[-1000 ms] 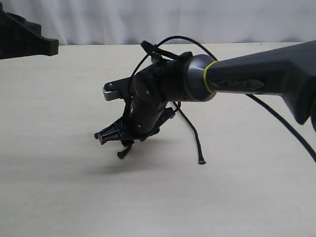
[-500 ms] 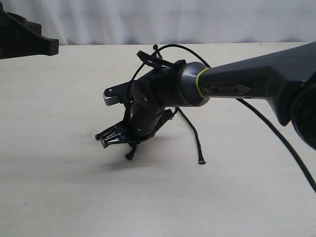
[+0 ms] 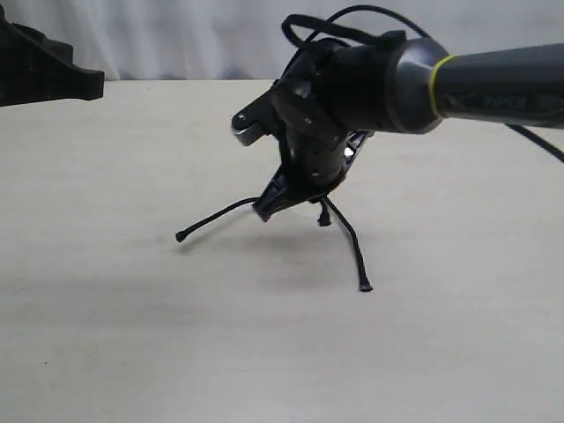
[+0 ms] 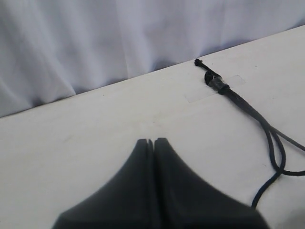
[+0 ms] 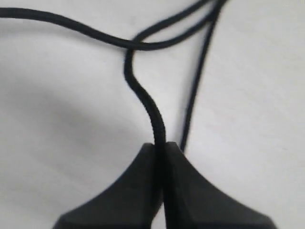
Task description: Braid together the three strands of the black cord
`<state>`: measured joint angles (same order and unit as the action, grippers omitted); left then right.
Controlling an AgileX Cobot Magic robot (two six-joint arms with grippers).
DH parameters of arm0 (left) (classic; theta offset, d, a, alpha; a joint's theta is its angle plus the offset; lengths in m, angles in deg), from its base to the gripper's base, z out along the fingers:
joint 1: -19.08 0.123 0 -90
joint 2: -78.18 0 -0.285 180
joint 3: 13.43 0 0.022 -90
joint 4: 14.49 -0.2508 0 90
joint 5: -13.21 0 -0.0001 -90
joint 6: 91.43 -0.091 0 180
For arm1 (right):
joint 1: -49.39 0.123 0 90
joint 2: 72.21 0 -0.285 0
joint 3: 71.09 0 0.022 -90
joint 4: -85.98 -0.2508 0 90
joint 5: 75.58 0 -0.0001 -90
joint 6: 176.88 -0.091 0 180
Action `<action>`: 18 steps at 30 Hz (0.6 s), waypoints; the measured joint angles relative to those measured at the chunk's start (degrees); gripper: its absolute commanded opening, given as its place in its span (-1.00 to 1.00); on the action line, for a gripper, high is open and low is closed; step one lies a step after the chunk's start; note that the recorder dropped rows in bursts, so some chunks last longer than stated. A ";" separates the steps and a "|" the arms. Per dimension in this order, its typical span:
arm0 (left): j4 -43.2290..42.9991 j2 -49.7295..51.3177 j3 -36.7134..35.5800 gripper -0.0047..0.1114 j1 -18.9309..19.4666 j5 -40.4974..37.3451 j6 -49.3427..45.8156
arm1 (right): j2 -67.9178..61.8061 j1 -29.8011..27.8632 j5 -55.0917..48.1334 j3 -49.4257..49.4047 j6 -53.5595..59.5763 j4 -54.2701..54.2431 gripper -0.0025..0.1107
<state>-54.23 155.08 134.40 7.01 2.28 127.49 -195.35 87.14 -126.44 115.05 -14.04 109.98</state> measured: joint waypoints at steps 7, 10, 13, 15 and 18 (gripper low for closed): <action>0.00 0.00 0.00 -0.92 0.00 -0.04 0.00 | -2.68 -4.99 0.61 0.00 2.98 3.02 -0.88; 0.00 0.00 0.00 -0.92 0.00 -0.04 0.00 | -4.56 -6.18 2.25 0.00 3.76 5.05 -0.88; 0.00 0.00 0.00 -0.92 0.00 -0.04 0.00 | -6.80 -7.04 3.20 0.00 4.17 7.30 -0.88; 0.00 0.00 0.00 -0.92 0.00 -0.25 0.00 | -8.16 -7.29 3.43 0.00 4.28 7.93 -0.88; 0.00 0.00 0.00 -0.92 0.00 -0.25 0.00 | -10.09 -7.58 3.43 0.00 4.28 8.46 -0.88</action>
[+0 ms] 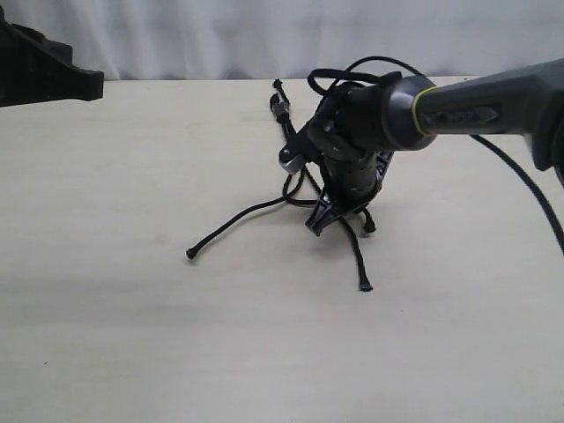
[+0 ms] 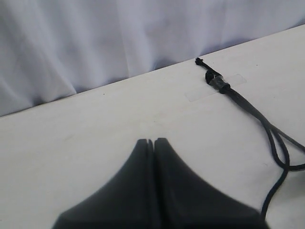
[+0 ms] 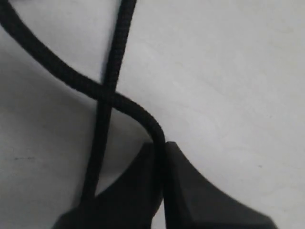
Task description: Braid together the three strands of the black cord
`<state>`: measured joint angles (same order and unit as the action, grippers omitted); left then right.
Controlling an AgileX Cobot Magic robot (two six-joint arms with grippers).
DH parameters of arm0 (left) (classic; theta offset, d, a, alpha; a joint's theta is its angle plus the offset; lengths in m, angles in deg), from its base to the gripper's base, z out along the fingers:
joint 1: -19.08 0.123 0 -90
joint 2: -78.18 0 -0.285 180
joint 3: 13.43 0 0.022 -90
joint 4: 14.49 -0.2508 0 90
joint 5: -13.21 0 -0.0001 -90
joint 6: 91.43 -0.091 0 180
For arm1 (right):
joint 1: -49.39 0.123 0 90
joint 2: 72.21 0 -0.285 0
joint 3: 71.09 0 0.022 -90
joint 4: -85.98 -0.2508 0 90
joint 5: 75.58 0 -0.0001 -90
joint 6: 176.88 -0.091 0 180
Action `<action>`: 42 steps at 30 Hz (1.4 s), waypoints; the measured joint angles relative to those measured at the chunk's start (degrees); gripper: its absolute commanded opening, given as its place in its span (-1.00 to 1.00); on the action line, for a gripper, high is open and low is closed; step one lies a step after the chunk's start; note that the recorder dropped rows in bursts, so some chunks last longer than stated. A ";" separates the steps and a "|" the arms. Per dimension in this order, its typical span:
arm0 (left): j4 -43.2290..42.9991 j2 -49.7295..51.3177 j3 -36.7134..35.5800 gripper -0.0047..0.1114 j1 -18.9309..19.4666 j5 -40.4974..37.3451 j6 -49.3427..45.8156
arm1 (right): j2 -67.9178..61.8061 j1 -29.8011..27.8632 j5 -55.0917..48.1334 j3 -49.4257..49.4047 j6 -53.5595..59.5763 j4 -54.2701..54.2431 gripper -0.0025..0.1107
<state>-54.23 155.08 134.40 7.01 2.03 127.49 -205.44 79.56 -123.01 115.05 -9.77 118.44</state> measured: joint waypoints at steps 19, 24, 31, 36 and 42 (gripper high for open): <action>0.00 0.00 0.00 -0.92 0.00 -0.11 0.00 | 1.83 7.75 -1.28 -0.46 28.30 -29.40 -0.88; 0.00 0.00 0.00 -0.92 0.00 -0.11 0.00 | 4.85 5.68 -1.42 -0.84 28.30 -30.27 -0.88; 0.00 0.00 0.00 -0.92 0.00 -0.11 0.00 | 5.58 -0.21 -0.19 -0.84 28.30 -30.27 -0.88; 0.00 0.00 0.00 -0.92 0.00 -0.21 0.00 | 4.70 -3.33 0.00 -0.84 28.30 -30.27 -0.88; 0.00 0.00 0.00 -0.92 0.00 -0.21 0.00 | 3.39 -4.64 0.94 -0.84 25.06 -30.27 -0.62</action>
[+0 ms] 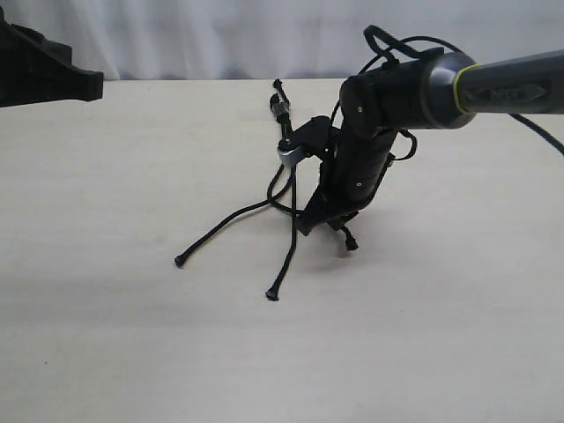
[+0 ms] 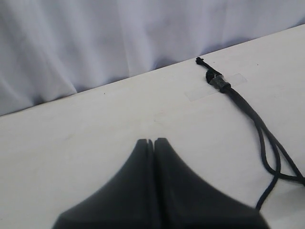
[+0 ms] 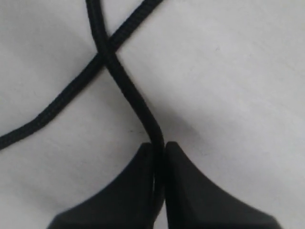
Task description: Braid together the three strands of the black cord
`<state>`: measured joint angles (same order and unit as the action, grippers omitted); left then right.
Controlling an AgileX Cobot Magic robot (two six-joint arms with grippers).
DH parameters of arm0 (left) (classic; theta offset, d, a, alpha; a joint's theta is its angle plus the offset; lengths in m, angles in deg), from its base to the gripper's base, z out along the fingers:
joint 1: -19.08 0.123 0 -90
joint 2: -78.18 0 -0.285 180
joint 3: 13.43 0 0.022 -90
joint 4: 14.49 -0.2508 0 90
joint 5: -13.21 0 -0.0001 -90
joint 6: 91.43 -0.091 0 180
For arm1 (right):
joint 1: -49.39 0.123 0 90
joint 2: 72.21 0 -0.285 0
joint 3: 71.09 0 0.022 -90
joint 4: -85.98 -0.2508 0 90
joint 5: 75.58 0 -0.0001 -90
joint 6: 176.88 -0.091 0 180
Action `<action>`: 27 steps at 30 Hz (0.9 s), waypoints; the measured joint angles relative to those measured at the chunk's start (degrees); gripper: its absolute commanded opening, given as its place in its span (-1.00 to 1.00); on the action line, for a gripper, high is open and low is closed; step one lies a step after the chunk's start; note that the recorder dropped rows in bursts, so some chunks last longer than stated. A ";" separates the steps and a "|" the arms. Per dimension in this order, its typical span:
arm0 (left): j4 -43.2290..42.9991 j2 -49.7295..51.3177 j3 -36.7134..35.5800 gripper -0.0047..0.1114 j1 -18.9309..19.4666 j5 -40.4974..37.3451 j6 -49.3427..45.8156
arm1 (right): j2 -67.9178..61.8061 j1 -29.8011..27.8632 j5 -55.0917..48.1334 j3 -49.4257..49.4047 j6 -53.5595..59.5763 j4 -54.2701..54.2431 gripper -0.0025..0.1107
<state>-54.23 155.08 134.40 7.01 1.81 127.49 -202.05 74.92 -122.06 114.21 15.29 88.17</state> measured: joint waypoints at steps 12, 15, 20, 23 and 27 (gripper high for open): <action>0.00 0.00 0.00 -0.92 0.00 0.00 0.00 | 4.86 0.00 -0.77 -0.20 -2.61 2.53 0.04; 0.00 0.00 0.00 -0.92 0.00 0.00 0.00 | 14.57 0.00 -1.16 -0.20 -3.95 2.65 -0.48; 0.00 0.00 0.00 -0.92 0.00 0.00 0.00 | 28.21 0.00 -0.27 -1.36 -6.94 2.89 -0.88; 0.00 0.00 0.00 -0.92 0.00 0.00 0.00 | 34.88 0.00 2.81 -5.31 -8.55 3.00 -0.88; 0.00 0.00 0.00 -0.92 0.00 0.00 0.00 | 44.73 0.00 9.62 -15.20 -11.16 3.00 -0.88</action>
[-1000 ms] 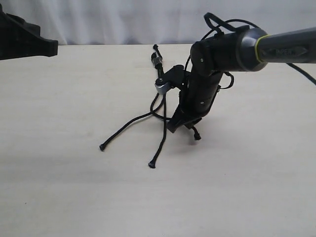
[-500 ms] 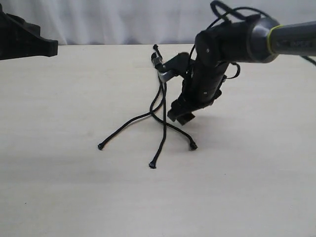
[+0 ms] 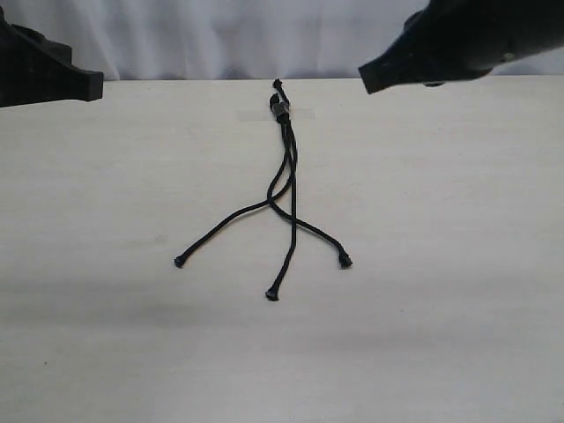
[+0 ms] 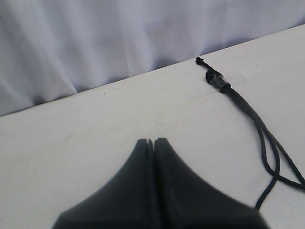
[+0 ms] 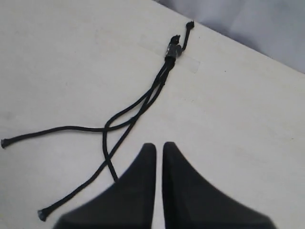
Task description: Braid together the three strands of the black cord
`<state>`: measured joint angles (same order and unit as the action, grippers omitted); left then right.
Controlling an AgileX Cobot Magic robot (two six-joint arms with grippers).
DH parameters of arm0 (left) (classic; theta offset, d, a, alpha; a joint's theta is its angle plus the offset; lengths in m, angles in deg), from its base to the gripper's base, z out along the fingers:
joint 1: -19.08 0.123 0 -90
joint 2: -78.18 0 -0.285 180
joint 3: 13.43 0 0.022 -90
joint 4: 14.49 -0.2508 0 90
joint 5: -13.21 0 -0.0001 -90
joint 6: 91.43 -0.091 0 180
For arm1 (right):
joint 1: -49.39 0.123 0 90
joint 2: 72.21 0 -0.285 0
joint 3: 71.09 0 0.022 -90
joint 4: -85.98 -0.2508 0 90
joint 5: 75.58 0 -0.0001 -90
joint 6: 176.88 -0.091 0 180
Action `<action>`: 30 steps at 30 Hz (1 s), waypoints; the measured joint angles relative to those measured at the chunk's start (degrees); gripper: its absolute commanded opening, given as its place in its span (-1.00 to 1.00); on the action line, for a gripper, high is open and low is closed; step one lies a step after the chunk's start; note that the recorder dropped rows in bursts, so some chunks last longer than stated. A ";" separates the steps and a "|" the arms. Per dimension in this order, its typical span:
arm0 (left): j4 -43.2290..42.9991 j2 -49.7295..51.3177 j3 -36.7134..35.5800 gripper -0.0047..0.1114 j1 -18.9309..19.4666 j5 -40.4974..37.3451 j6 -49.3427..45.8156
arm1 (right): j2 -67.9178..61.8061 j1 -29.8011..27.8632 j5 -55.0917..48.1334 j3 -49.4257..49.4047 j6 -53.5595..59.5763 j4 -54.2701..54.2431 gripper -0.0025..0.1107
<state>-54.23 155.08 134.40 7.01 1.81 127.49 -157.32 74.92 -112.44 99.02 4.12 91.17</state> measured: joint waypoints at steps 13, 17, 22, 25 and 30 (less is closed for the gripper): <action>0.00 0.00 0.00 -0.92 0.00 0.00 0.00 | 46.99 0.00 34.61 -49.57 -5.95 -0.98 -0.88; 0.00 0.00 0.00 -0.92 0.00 0.00 0.00 | 56.44 0.00 35.84 -56.58 -6.05 -0.98 -0.88; 0.00 0.00 0.00 -0.92 0.00 0.00 0.00 | 63.70 0.00 34.84 -60.98 -6.05 -0.98 -0.88; 0.00 0.00 0.00 -0.92 0.00 0.00 0.00 | 67.00 -0.15 34.41 -62.91 -6.07 -0.98 -0.88; 0.00 0.00 0.00 -0.92 0.00 0.00 0.00 | 73.77 -5.77 35.10 -66.96 -6.17 -0.98 -0.88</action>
<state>-54.23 155.08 134.40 7.01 1.81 127.49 -83.54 69.15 -77.34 32.06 -2.05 90.19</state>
